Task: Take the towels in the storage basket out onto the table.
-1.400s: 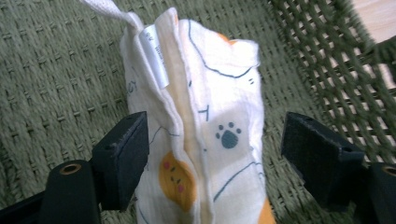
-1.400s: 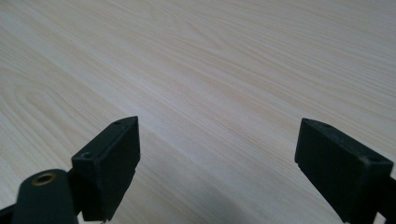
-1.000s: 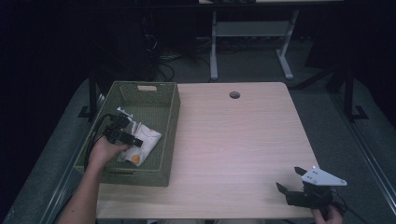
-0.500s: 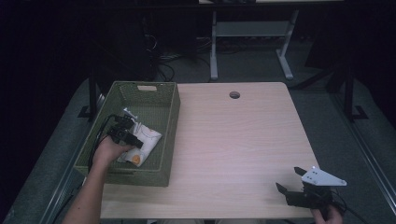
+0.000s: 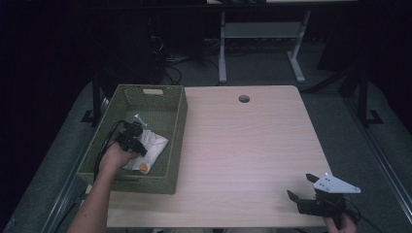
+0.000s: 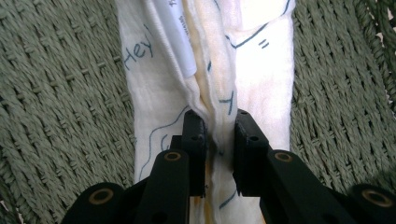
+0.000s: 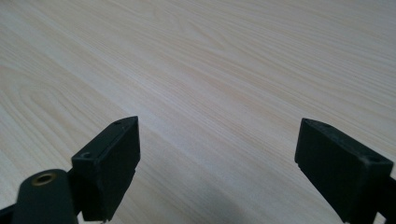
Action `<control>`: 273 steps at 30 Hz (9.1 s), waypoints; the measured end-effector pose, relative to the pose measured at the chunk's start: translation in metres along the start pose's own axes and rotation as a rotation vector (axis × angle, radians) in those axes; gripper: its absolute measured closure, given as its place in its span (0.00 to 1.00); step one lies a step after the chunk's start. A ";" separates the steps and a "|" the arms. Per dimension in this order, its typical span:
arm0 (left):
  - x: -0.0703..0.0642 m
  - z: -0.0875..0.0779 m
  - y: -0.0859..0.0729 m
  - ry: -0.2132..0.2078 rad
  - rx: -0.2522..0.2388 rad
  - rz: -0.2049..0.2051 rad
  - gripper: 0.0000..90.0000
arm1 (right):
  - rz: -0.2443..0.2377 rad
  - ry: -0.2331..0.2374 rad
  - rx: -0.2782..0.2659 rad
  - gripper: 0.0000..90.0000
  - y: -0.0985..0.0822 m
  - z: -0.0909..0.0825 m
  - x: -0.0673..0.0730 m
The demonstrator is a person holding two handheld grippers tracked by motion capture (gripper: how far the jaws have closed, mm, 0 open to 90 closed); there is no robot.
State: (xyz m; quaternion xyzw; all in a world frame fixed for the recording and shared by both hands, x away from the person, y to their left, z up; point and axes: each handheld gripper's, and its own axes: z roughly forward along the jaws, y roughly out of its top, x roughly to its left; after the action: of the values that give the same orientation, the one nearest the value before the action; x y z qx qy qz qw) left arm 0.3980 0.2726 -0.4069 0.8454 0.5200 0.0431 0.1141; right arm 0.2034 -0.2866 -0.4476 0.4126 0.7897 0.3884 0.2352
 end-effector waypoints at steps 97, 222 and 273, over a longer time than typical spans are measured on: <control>0.027 -0.105 -0.026 -0.542 -0.693 -0.281 0.89 | 0.028 -0.032 -0.011 0.15 -0.002 -0.002 -0.003; -0.130 -0.066 0.075 -0.680 -0.597 0.014 0.90 | 0.068 -0.052 -0.044 0.15 -0.003 -0.008 -0.013; -0.192 0.009 0.105 -0.693 -0.451 0.023 0.89 | 0.062 -0.047 -0.048 0.15 -0.004 -0.010 -0.011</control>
State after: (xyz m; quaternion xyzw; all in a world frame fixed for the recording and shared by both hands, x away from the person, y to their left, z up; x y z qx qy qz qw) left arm 0.4034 0.0550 -0.3814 0.7693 0.4189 -0.1301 0.4645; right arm 0.2006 -0.3015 -0.4446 0.4400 0.7613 0.4045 0.2513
